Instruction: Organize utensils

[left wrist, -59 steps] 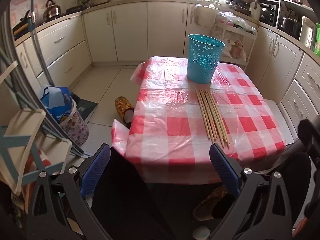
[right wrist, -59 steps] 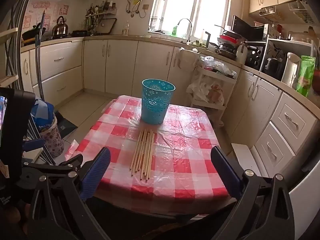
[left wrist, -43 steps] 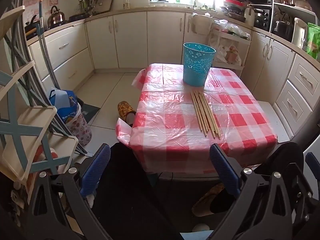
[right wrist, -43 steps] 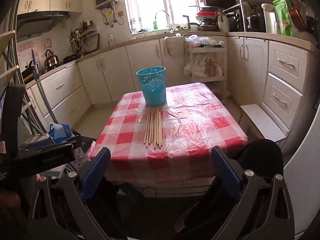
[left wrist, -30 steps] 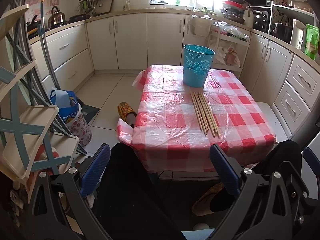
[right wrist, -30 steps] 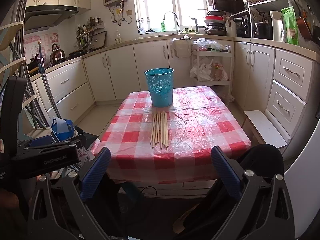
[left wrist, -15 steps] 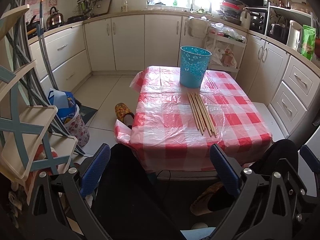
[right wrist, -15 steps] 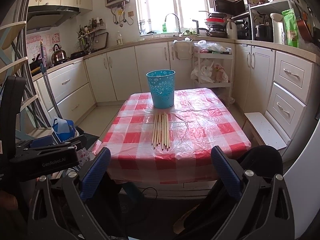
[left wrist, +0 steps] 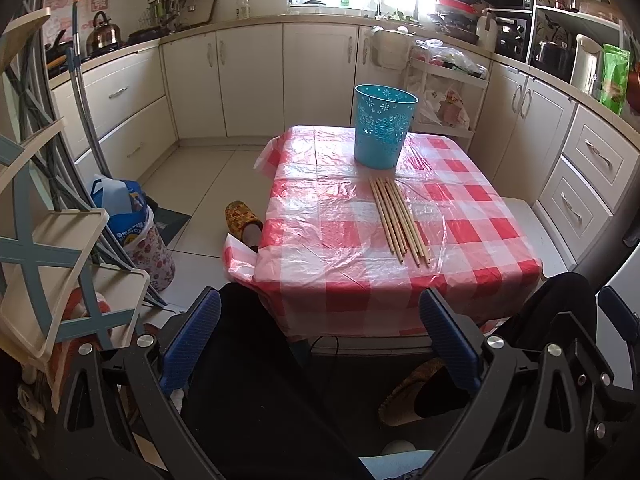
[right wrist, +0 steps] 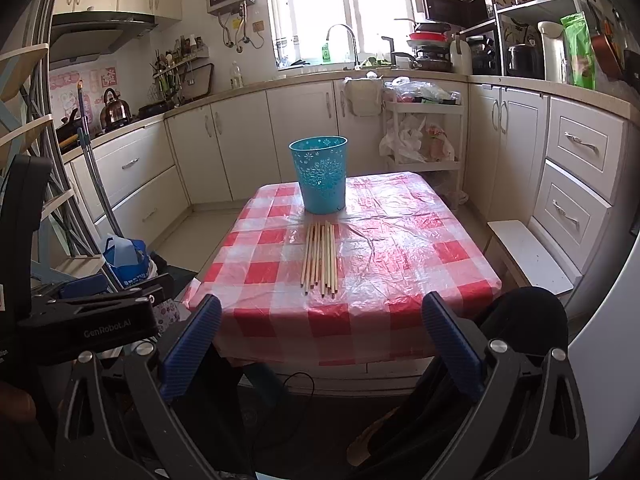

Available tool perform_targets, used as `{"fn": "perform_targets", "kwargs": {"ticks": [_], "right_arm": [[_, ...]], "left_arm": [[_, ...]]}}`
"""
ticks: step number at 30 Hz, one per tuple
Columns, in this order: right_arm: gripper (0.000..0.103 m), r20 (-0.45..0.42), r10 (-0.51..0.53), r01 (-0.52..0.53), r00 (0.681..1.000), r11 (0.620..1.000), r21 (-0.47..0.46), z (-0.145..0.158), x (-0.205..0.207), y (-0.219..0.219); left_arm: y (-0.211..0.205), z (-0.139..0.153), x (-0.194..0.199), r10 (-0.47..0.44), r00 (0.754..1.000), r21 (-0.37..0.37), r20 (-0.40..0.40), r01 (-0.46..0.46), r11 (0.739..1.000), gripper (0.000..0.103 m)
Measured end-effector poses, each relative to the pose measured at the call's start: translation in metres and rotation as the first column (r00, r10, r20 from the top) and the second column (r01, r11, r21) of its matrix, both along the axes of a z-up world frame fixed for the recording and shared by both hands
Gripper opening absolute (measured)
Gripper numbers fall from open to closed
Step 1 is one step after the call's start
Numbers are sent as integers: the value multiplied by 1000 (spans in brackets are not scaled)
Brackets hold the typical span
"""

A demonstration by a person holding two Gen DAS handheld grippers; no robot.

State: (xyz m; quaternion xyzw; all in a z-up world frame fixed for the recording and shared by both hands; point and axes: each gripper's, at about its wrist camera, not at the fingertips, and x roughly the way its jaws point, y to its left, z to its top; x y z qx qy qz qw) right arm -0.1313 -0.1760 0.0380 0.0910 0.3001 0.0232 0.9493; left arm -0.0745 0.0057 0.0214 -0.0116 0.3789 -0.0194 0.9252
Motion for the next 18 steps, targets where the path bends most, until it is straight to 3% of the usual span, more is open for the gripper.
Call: {"fn": "perform_targets", "kwargs": {"ticks": [18], "right_arm": [[96,-3,1,-1,1000,1000,-3,0,1,1]], "left_arm": [[-2,-4,3,-9,1000,-6,-9,9,1000,95]]}}
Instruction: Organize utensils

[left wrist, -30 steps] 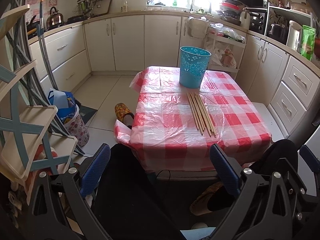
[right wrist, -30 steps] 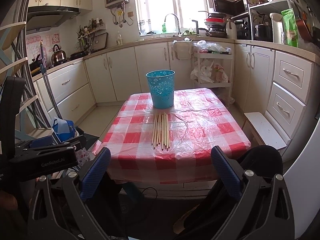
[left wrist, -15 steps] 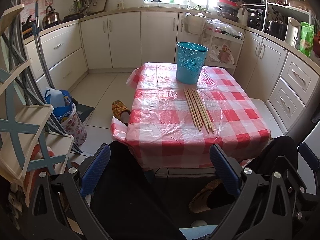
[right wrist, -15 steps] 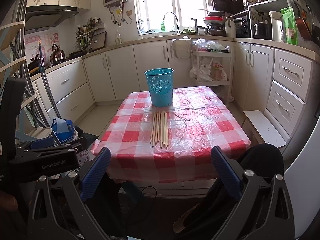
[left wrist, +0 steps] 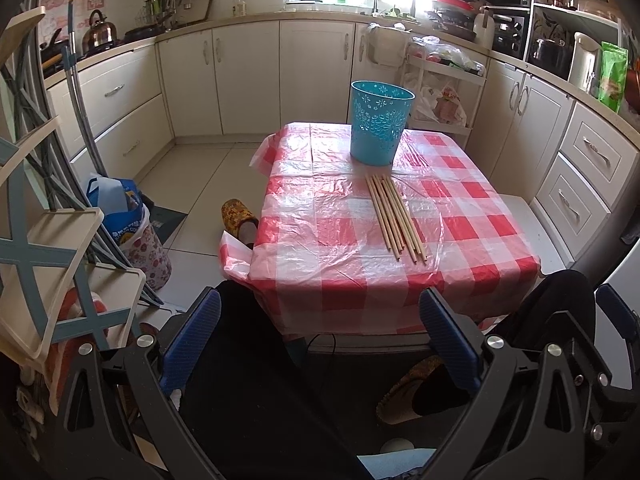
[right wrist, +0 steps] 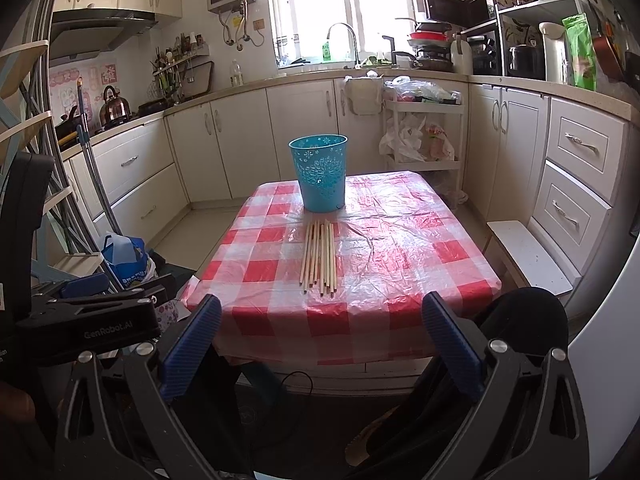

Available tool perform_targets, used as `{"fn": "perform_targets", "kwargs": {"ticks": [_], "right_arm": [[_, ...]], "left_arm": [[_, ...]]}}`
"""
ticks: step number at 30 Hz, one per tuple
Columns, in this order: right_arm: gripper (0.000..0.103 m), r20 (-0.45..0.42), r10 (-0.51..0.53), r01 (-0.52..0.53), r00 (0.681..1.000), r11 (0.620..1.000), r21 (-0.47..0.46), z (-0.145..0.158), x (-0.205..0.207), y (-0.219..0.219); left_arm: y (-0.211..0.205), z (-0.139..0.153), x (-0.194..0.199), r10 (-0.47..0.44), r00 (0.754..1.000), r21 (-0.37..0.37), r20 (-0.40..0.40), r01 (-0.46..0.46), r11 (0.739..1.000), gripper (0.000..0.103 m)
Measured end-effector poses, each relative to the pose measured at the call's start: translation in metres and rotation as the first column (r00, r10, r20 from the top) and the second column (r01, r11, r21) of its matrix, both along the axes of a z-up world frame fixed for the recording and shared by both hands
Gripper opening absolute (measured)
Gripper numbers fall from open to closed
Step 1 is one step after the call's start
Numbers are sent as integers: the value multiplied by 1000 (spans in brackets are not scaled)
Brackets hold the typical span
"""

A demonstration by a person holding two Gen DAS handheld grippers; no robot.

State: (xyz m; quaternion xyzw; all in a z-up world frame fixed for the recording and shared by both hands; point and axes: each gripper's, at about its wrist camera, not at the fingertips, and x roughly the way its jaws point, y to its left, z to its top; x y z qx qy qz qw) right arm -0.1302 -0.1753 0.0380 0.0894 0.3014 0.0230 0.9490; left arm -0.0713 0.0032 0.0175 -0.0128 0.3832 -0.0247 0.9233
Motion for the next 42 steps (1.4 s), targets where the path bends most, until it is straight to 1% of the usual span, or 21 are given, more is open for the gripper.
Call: {"fn": "perform_targets", "kwargs": {"ticks": [15,21,25,28,30,34,36,38,42], "right_arm": [[96,-3,0,0,1000,1000,-9,-3,1,1],[96,-22,-5,5,1000,1000,-17,-10,10,-1],[96,-48,-21,21,999,1000,-14,-18,24,-6],[96,-69,-38,36,997,999,-33,-27,39,-11],[96,-82,-33,29,996,999,-46,-34,50,-12],[96,-103,-10,4,995,998,-57,-48,79,-16],[96,-122,6,-13,992,998,-56,-56,99,-19],[96,-136,23,-31,990,998,-60,-63,120,-22],[95,-157,54,-69,986,994,-90,-77,168,-26]], "left_arm": [[-4,-6,2,-19,1000,2,-14,19,1000,95],[-8,-14,14,-31,999,1,-39,31,1000,95],[-9,-25,27,-43,996,-8,-75,43,999,95],[-8,-36,37,-64,993,-24,-103,62,998,95],[-4,-44,46,-71,991,-49,-111,66,997,95],[1,-58,70,-51,990,-55,-130,44,997,95],[3,-65,85,-38,989,-68,-146,28,997,95],[6,-71,99,-36,987,-102,-157,20,995,95],[6,-79,127,-6,986,-139,-166,-18,990,95]]}}
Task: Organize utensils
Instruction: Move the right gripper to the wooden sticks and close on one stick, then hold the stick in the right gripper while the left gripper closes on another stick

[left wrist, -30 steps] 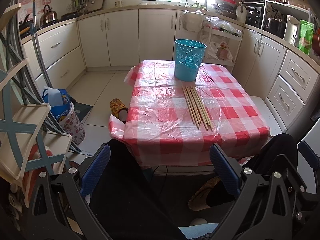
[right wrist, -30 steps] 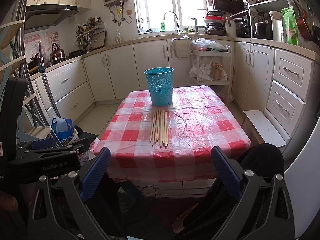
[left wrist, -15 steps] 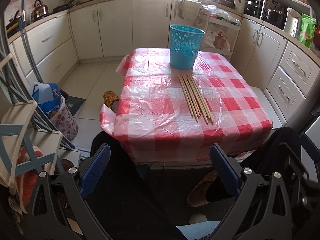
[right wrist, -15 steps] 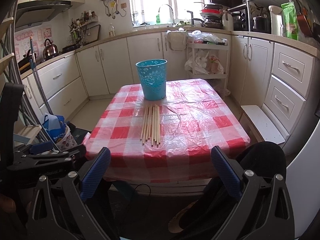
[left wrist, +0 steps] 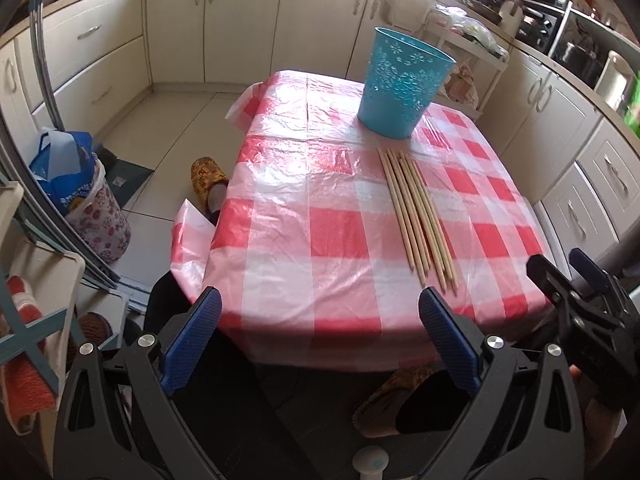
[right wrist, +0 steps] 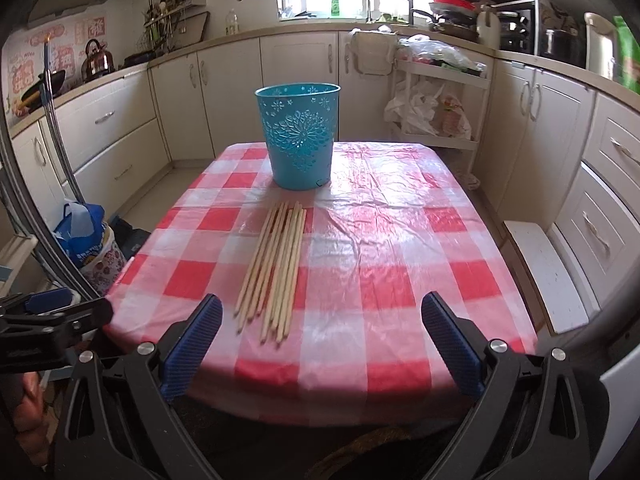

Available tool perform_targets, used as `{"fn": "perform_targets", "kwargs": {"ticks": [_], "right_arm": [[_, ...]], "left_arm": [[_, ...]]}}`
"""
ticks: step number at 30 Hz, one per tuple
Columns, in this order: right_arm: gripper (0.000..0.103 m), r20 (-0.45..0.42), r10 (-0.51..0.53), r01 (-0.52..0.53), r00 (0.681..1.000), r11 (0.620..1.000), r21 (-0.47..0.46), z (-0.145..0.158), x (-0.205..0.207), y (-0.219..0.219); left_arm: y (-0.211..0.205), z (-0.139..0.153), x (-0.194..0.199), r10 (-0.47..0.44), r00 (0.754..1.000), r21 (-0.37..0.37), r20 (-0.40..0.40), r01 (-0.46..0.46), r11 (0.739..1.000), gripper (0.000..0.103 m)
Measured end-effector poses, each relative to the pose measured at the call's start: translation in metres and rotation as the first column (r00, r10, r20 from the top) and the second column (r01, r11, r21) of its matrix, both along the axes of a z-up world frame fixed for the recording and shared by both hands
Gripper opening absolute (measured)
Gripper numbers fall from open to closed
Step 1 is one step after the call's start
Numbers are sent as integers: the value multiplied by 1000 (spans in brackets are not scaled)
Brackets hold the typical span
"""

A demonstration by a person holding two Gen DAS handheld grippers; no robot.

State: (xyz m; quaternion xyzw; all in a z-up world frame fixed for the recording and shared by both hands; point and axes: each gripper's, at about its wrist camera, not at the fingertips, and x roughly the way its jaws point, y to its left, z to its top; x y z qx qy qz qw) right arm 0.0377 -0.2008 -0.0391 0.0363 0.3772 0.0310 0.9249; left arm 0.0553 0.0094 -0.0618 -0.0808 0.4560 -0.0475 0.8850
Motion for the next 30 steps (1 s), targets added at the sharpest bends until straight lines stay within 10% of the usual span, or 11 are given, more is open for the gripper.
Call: {"fn": "perform_targets", "kwargs": {"ticks": [9,17,30], "right_arm": [[39,-143,128,-120,981,991,63,-42,110,10],[13,-233,180,-163,956,982,94,-76,156,30],[2,-197,153,-102,968,963,250,-76,163,-4]], "left_arm": [[-8,-13,59,54,999,12,-6,-54,998,95],[-4,-25,98,76,997,15,-24,-76,997,95],[-42,-47,147,15,999,78,-38,-12,997,95]]}}
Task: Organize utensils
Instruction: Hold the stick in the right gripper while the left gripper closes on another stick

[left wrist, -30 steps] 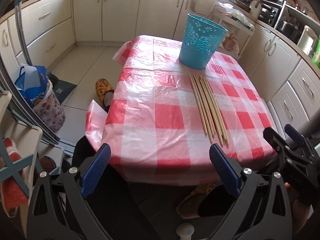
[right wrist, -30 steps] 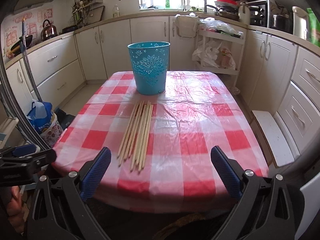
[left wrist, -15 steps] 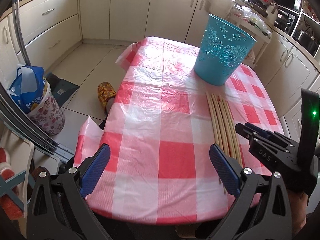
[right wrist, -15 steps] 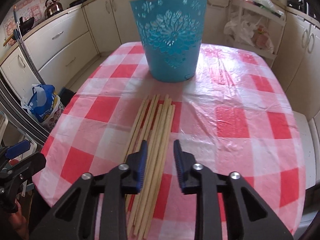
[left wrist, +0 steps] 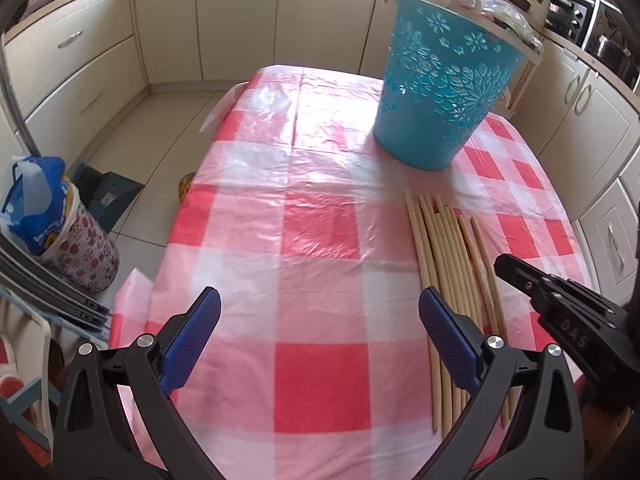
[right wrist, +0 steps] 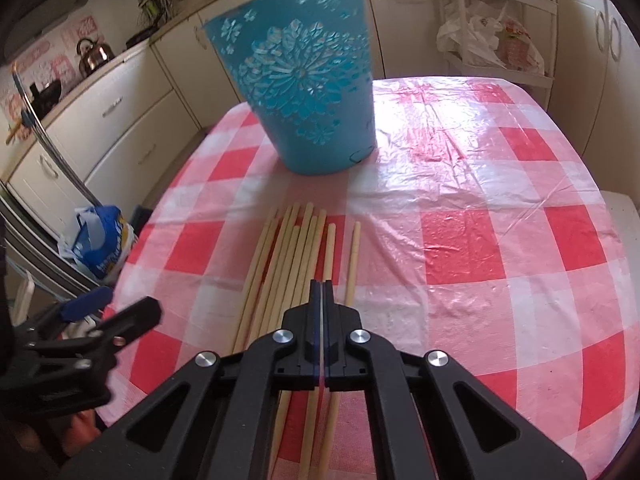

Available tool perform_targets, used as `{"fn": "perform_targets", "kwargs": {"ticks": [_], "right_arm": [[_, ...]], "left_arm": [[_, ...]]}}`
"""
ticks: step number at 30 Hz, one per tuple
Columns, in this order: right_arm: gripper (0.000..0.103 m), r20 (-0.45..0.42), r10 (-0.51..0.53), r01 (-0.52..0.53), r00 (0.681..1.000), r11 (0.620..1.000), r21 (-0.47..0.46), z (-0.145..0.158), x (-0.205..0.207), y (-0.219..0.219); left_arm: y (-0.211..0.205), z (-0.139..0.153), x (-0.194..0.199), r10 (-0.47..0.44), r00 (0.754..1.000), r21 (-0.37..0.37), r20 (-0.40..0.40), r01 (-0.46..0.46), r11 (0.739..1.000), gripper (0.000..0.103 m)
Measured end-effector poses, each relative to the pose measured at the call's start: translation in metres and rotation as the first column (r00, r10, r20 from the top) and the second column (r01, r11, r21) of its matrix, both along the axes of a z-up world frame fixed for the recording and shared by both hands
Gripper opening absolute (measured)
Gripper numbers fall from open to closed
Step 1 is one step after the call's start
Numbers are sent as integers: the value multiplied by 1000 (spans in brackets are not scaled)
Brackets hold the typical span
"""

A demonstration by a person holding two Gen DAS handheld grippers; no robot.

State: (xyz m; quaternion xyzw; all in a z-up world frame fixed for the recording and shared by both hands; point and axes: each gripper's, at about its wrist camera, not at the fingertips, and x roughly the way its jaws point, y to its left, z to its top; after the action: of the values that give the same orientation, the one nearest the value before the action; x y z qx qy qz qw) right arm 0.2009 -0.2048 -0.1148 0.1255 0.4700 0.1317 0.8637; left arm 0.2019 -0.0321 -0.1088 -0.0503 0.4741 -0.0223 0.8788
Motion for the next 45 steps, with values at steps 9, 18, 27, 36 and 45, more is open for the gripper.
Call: {"fn": "perform_targets", "kwargs": {"ticks": [9,18,27,36,45], "right_arm": [[2,-32,-15,15,999,1000,-15,-9,2,-8],[5,-43,-26,26,999,1000,-6,-15,11,-10],[35,-1,-42,42,999,997,-57,-11,12,-9],[16,13,23,-19,1000,976,-218,-16,15,13],[6,17,11,-6,1000,963,-268,-15,13,5]], "left_arm": [[-37,-12,26,-57,998,87,-7,57,995,95],[-42,-20,38,-53,998,99,-25,55,994,95],[-31,-22,41,-39,999,84,-30,41,996,95],[-31,-21,41,-40,999,88,-26,42,995,95],[-43,-19,51,-88,996,151,-15,89,985,94]]}}
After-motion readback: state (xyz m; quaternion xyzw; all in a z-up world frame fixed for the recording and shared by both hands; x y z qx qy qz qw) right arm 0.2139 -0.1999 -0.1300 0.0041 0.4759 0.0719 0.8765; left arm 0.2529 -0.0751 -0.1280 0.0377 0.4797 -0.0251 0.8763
